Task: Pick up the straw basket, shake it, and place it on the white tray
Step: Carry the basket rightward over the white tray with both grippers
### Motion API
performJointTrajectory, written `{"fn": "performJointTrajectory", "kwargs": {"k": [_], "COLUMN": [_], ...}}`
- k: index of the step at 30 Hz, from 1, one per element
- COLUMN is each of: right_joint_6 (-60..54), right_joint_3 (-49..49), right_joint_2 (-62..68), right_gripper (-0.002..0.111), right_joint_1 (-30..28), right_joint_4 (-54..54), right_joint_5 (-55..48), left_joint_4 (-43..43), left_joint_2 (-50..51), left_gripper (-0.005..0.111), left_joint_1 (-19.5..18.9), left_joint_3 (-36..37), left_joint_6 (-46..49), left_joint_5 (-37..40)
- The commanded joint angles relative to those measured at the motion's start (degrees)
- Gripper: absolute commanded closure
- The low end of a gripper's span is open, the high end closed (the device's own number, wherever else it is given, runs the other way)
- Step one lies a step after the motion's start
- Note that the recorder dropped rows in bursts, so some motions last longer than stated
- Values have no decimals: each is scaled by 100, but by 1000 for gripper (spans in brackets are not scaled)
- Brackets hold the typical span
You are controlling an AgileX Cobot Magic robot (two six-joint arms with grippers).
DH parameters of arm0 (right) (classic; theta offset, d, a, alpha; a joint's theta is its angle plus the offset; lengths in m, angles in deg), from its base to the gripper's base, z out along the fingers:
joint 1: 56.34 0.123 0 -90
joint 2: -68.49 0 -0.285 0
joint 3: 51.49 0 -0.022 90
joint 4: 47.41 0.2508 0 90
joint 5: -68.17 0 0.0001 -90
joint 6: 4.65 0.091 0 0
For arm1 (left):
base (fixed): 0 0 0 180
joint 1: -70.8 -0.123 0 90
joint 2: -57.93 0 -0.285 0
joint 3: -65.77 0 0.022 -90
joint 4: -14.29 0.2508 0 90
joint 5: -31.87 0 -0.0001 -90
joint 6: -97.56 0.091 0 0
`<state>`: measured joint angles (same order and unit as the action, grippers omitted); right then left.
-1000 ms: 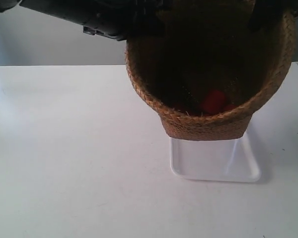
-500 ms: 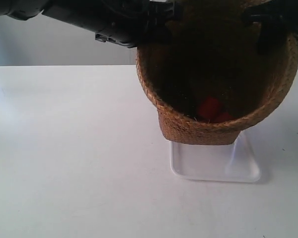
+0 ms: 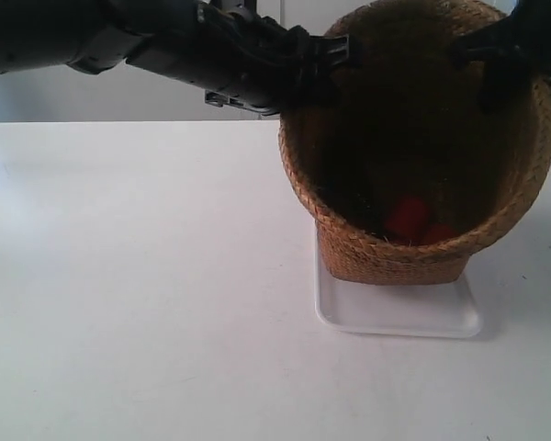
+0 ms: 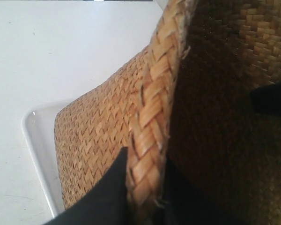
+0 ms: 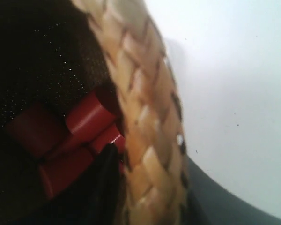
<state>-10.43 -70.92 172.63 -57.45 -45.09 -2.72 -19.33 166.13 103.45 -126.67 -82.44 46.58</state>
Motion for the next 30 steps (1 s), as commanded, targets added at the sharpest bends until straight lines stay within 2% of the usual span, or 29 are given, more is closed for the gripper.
{"fn": "performJointTrajectory", "kwargs": {"k": [1,30], "right_joint_6": [-13,-41], "right_joint_3": [8,8], "right_joint_2": [62,449], "right_gripper": [108,108], "right_joint_1": [-9,-9], "right_joint_4": [198,148], "right_joint_5": [193,303], "left_joint_4": [-406,-410], "left_joint_2": [10,321], "left_gripper": [107,107], "left_joint_1": [124,124], "left_joint_3": [-100,-100], "left_joint_6": [0,0], "left_joint_5": [36,71]}}
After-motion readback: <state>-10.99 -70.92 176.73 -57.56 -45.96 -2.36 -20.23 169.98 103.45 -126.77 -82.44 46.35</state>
